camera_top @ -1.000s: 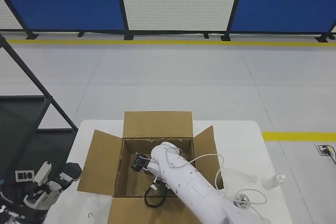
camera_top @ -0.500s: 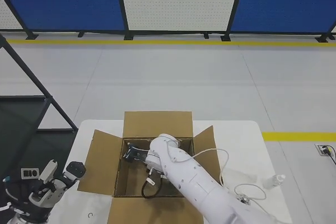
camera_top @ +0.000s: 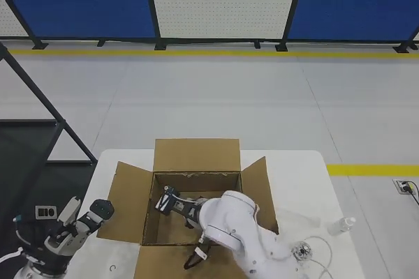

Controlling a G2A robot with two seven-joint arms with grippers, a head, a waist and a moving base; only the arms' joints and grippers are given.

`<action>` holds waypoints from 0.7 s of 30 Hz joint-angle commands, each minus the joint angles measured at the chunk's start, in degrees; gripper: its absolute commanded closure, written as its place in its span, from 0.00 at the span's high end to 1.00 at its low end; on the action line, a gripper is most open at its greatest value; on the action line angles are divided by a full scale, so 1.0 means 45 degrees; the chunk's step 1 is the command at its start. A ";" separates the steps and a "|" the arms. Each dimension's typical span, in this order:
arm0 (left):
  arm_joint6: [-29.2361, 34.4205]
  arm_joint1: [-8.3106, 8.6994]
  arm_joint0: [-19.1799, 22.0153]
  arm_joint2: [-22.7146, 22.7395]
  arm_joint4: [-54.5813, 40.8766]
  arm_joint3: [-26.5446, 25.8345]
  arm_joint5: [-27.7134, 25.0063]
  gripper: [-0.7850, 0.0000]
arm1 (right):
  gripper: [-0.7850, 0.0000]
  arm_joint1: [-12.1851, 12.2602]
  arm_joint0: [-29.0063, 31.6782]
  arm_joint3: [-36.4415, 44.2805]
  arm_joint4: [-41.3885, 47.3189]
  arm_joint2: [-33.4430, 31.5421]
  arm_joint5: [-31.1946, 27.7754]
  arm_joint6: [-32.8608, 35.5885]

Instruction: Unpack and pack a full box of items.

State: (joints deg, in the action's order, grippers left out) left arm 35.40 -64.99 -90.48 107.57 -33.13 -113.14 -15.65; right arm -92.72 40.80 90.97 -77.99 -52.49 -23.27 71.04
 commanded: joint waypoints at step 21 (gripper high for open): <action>0.0169 0.0000 -0.0071 -0.0367 0.0315 -0.0107 0.0331 1.00 | 0.00 0.0242 0.1179 0.2735 -0.0642 -0.0537 0.0320 -0.1045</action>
State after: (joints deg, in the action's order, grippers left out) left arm 36.02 -64.98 -90.72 106.24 -31.97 -113.56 -14.28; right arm -91.68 45.88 101.65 -80.80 -54.62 -22.17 66.48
